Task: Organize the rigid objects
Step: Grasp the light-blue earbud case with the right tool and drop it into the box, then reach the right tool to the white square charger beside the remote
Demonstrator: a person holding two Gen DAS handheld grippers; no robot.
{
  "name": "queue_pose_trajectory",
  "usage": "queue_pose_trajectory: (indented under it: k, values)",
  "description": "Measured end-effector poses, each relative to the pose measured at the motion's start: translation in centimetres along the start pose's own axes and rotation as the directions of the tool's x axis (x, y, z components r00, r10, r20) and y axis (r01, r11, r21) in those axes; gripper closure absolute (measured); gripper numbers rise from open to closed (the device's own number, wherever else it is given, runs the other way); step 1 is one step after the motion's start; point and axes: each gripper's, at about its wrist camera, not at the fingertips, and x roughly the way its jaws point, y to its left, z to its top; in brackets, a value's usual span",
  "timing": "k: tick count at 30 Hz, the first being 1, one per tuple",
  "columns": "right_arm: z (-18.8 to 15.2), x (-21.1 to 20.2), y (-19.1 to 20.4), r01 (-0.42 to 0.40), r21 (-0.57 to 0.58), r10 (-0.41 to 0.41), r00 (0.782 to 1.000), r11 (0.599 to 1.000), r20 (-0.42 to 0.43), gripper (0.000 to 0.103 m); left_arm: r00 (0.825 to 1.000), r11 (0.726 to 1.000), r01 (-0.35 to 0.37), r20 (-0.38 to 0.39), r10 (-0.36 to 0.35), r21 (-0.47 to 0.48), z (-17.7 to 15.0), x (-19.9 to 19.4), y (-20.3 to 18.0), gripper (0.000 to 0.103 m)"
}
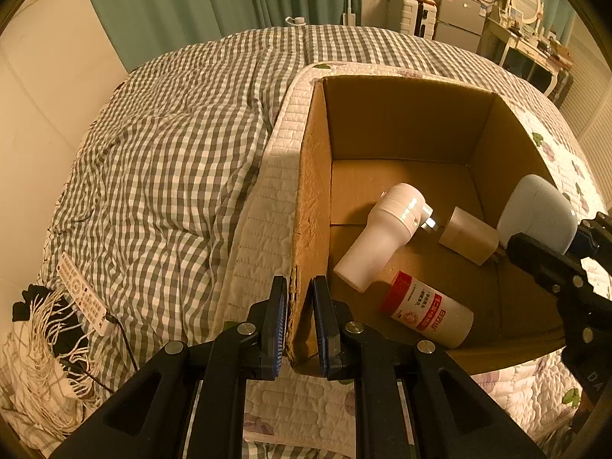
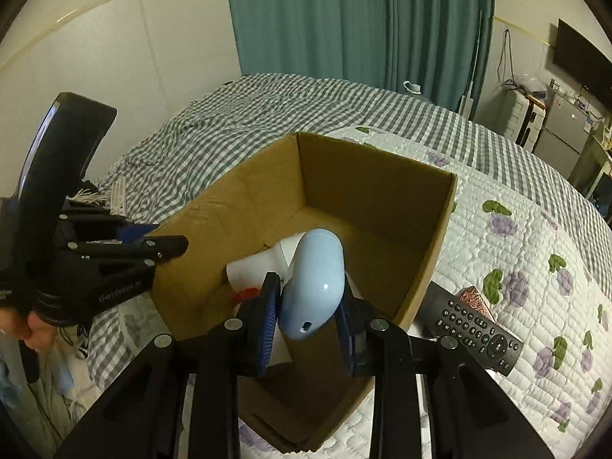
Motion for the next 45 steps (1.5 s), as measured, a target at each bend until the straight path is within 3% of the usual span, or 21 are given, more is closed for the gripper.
queue_pose_trajectory:
  k: [2,5,11,16,21,26,32,43,45]
  values:
    - [0.1,-0.5,-0.3,0.004,0.013,-0.004,1.0,1.0,0.014,0.071,1.0,1.0,0.0,0.0,0.0,0.0,0.0,0.0,0.0,0.089]
    - [0.6,-2.9,-1.3,0.015,0.057,-0.019,0.997,0.998,0.076,0.039,1.0,1.0,0.006,0.0,-0.006,0.001,0.0,0.0,0.0,0.089]
    - [1.4,-7.9,-6.0,0.086,0.139,-0.109,0.979,0.987,0.17,0.033,1.0,1.0,0.0,-0.002,0.0,0.0,0.1,0.2,-0.2,0.089]
    - [-0.5,-9.5,-12.0,0.169,0.259,-0.213,0.965,0.951,0.153,0.032,1.0,1.0,-0.003,-0.004,0.003,0.003,0.1,0.3,-0.1,0.089]
    - [-4.3,-7.8,-16.8,0.27,0.31,-0.298,0.953,0.912,0.048,0.032,1.0,1.0,-0.004,-0.003,0.004,0.001,0.1,0.4,-0.1,0.089]
    - [-8.4,-4.2,-18.8,0.293,0.327,-0.285,0.956,0.898,-0.075,0.032,1.0,1.0,-0.008,-0.004,0.008,-0.002,0.1,0.4,0.0,0.089]
    - [-12.3,-0.1,-18.2,0.274,0.307,-0.227,0.957,0.911,-0.183,0.032,1.0,1.0,-0.012,-0.006,0.012,-0.002,0.0,0.1,0.1,0.089]
    - [-11.7,2.8,-16.9,0.259,0.267,-0.198,0.951,0.928,-0.236,0.033,1.0,1.0,-0.005,-0.006,0.005,-0.009,-0.1,0.1,0.2,0.089]
    - [-11.8,3.4,-17.1,0.253,0.282,-0.186,0.951,0.925,-0.246,0.039,1.0,1.0,-0.004,-0.006,0.004,-0.009,-0.1,0.1,0.2,0.089]
